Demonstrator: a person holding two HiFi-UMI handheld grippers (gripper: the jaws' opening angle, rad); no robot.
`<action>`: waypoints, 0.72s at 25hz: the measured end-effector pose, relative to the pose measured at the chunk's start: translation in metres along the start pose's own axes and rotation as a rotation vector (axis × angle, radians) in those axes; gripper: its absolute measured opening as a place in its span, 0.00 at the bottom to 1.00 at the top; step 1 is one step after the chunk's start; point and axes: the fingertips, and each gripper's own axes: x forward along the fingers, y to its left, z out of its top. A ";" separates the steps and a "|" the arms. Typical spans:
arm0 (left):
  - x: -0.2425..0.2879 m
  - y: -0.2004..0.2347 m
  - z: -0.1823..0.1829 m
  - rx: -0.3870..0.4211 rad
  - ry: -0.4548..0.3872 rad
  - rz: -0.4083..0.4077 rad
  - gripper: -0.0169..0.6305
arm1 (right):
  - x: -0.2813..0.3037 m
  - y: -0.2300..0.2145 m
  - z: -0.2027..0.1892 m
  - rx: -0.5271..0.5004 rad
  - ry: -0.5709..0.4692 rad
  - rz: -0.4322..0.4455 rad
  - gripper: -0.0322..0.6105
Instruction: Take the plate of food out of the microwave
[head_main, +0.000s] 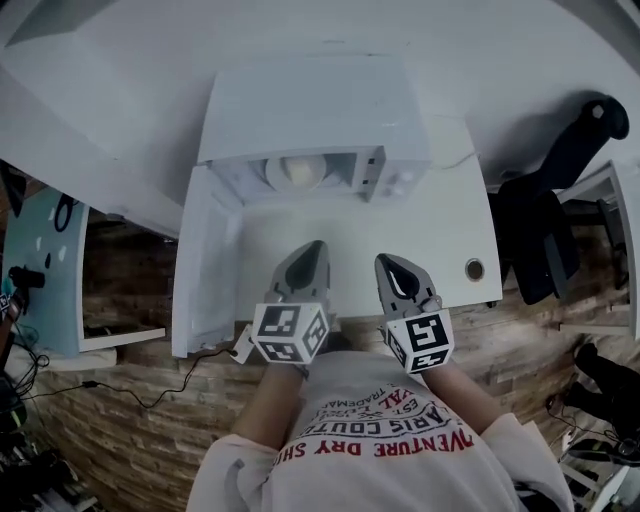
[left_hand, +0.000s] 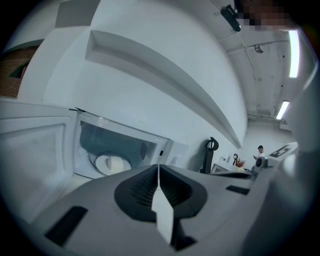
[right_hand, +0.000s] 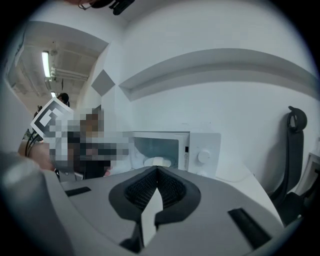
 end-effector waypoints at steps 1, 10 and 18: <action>0.006 0.007 0.002 -0.002 0.005 -0.003 0.05 | 0.010 -0.003 0.002 -0.001 0.000 -0.007 0.05; 0.043 0.063 0.007 -0.055 0.044 0.030 0.05 | 0.085 -0.014 0.016 -0.019 0.030 -0.004 0.05; 0.077 0.081 -0.006 -0.133 0.041 0.095 0.05 | 0.131 -0.032 0.012 -0.051 0.082 0.093 0.05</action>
